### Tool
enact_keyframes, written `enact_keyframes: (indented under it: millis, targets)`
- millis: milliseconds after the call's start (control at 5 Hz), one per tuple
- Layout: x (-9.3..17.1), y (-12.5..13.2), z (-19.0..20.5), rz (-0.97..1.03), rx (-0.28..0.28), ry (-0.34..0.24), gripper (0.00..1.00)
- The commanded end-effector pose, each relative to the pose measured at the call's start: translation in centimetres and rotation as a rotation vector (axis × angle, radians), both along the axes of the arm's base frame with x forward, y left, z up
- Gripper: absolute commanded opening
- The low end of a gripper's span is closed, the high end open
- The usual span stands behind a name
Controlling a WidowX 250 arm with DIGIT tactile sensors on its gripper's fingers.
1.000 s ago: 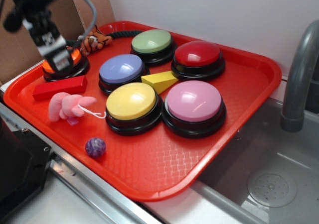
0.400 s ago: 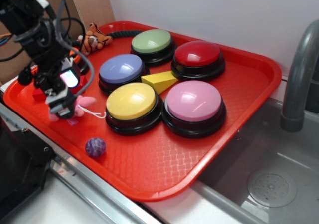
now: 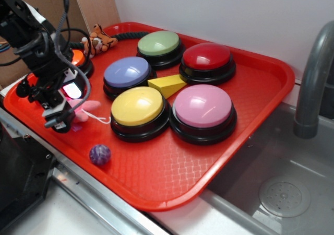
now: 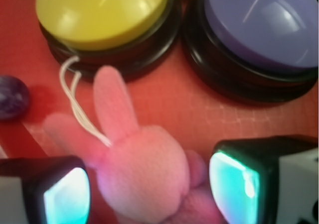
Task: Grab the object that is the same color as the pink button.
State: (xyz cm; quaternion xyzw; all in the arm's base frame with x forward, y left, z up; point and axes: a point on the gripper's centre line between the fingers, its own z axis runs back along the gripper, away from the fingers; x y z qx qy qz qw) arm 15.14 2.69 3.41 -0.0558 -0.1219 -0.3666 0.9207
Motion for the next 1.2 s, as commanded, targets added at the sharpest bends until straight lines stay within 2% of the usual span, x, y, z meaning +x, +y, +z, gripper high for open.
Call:
enact_keyframes:
  millis: [0, 200, 600, 800, 1000]
  targets:
    - [0.6, 0.1, -1.0, 0.041, 0.046, 0.022, 0.04]
    - [0.7, 0.2, -1.2, 0.063, 0.054, 0.034, 0.0]
    - [1.2, -0.6, 1.0, 0.293, 0.069, 0.108, 0.0]
    - [2.3, -1.9, 3.6, 0.5, 0.012, 0.188, 0.0]
    - [4.0, -4.0, 6.2, 0.635, -0.026, 0.209, 0.0]
